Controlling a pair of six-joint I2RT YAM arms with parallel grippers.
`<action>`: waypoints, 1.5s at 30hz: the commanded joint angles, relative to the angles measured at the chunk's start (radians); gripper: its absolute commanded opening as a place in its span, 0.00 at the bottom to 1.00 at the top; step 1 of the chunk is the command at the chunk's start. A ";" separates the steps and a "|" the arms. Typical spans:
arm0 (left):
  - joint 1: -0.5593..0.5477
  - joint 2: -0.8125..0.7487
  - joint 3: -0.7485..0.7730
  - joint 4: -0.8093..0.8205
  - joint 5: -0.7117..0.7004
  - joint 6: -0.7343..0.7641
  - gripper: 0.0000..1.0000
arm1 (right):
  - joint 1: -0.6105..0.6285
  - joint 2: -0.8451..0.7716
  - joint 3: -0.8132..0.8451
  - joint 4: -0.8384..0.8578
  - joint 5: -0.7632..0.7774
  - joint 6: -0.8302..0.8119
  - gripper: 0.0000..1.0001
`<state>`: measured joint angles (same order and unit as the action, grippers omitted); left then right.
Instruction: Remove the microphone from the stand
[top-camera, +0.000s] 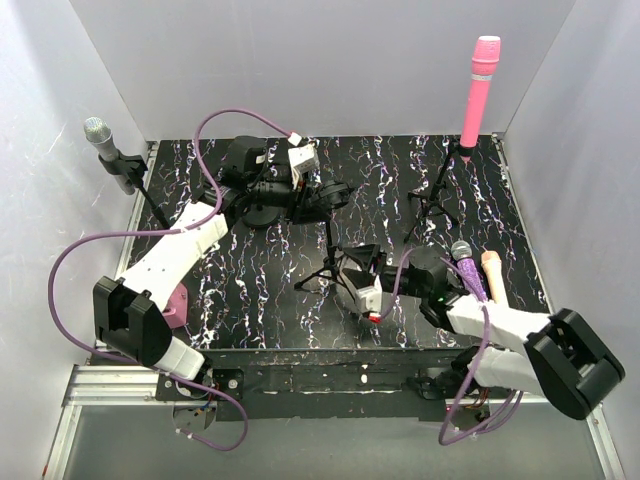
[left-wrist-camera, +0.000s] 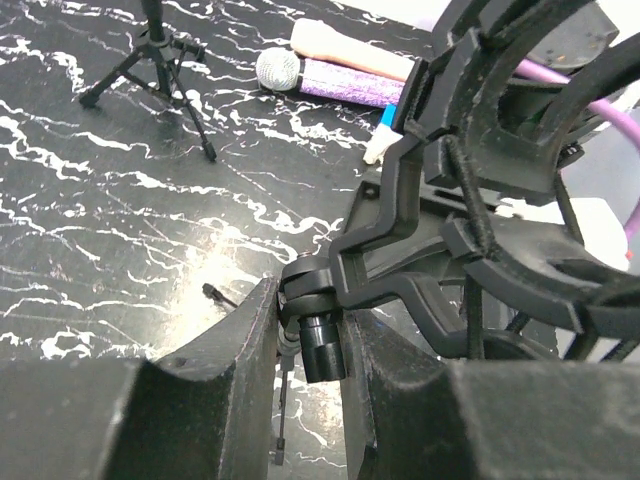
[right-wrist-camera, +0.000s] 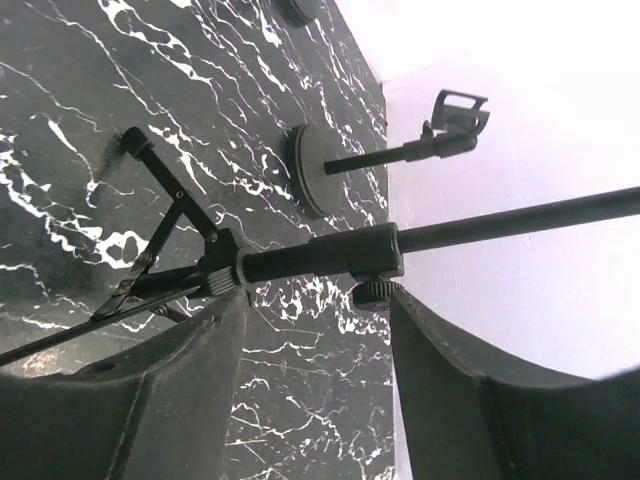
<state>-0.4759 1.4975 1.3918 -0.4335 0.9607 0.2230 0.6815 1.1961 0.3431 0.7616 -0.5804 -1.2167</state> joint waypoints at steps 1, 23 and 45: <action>0.016 -0.033 -0.002 -0.004 -0.024 -0.001 0.00 | -0.011 -0.168 0.033 -0.259 -0.033 -0.072 0.67; 0.023 -0.008 0.039 -0.007 0.003 0.006 0.00 | -0.260 0.313 0.887 -1.348 -0.516 1.022 0.67; 0.023 -0.034 0.009 0.010 0.012 -0.005 0.00 | -0.258 0.477 0.837 -1.042 -0.247 1.430 0.55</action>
<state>-0.4599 1.5017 1.3891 -0.4431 0.9569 0.2199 0.4210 1.6638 1.1961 -0.3527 -0.9283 0.1287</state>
